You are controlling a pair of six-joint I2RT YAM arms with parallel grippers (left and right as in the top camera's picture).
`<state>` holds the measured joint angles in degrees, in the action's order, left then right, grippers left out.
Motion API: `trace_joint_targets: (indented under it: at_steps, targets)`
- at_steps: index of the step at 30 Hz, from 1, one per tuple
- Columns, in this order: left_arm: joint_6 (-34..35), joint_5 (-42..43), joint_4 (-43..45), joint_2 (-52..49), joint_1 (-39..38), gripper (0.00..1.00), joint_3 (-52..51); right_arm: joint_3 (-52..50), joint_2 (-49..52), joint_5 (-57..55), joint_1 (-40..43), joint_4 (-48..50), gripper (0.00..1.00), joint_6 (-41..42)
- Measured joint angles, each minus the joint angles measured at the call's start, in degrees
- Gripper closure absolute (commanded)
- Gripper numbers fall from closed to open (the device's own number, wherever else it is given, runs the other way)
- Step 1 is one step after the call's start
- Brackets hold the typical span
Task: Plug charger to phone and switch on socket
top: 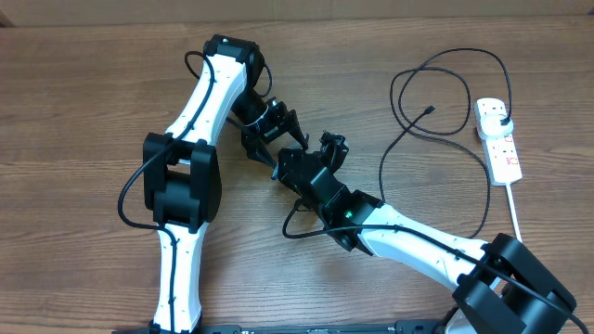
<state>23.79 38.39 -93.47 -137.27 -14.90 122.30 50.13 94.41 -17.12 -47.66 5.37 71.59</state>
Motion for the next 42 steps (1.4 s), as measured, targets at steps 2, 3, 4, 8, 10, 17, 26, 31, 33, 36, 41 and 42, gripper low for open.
trace_joint_targets:
  at_steps: [2, 3, 4, 8, 10, 17, 26, 31, 33, 36, 41, 42]
  targets:
    - [0.0, 0.0, 0.0, 0.0, 0.0, 0.34, 0.0, 0.0, 0.0, 0.0, 0.0, -0.02, 0.66, -0.02]
    - [0.0, 0.0, 0.0, 0.0, 0.0, 0.34, 0.0, 0.0, 0.0, 0.0, 0.0, -0.02, 0.66, 0.0]
    - [0.0, 0.0, 0.0, 0.0, 0.0, 0.34, 0.0, 0.0, 0.0, 0.0, 0.0, 0.0, 0.66, 0.0]
    - [0.04, 1.11, -0.39, 0.0, -0.11, 0.34, 0.13, -0.02, 0.0, 0.15, 0.0, 0.76, 0.66, -0.02]
    - [-0.02, 1.22, -0.61, 0.0, -0.39, 0.34, 0.13, 0.13, -0.02, 0.09, 0.0, 1.49, 0.66, -0.07]
    - [0.15, 2.19, -0.59, 0.0, -0.48, 0.34, 0.13, 0.13, -0.02, -0.04, 0.0, 1.49, 0.66, -0.66]
    - [0.2, -0.02, 1.99, 0.0, -0.5, 0.28, 0.13, 0.13, -0.02, -0.9, 0.0, -2.19, 0.65, -6.75]
    - [-0.09, -4.42, 1.95, 0.0, -0.48, 0.18, 0.13, 0.13, -0.02, -3.82, 0.26, -5.84, 0.51, -8.13]
    - [-0.24, -5.79, 1.97, 0.0, -0.5, 0.12, 0.13, 0.13, -0.02, -4.35, 0.96, -7.48, 0.42, -8.46]
    - [0.35, -8.35, 2.38, 0.0, -0.5, 0.0, 0.13, 0.13, -0.44, -4.76, 3.21, -11.67, 0.22, -8.85]
    - [4.87, -15.3, 4.46, 0.0, -1.51, 0.0, 0.13, 0.13, -4.39, -5.05, 8.68, -20.92, 0.02, -8.83]
    - [6.1, -16.52, 5.57, 0.0, -2.05, 0.0, 0.13, 0.13, -5.81, -4.94, 9.94, -22.71, 0.01, -8.81]
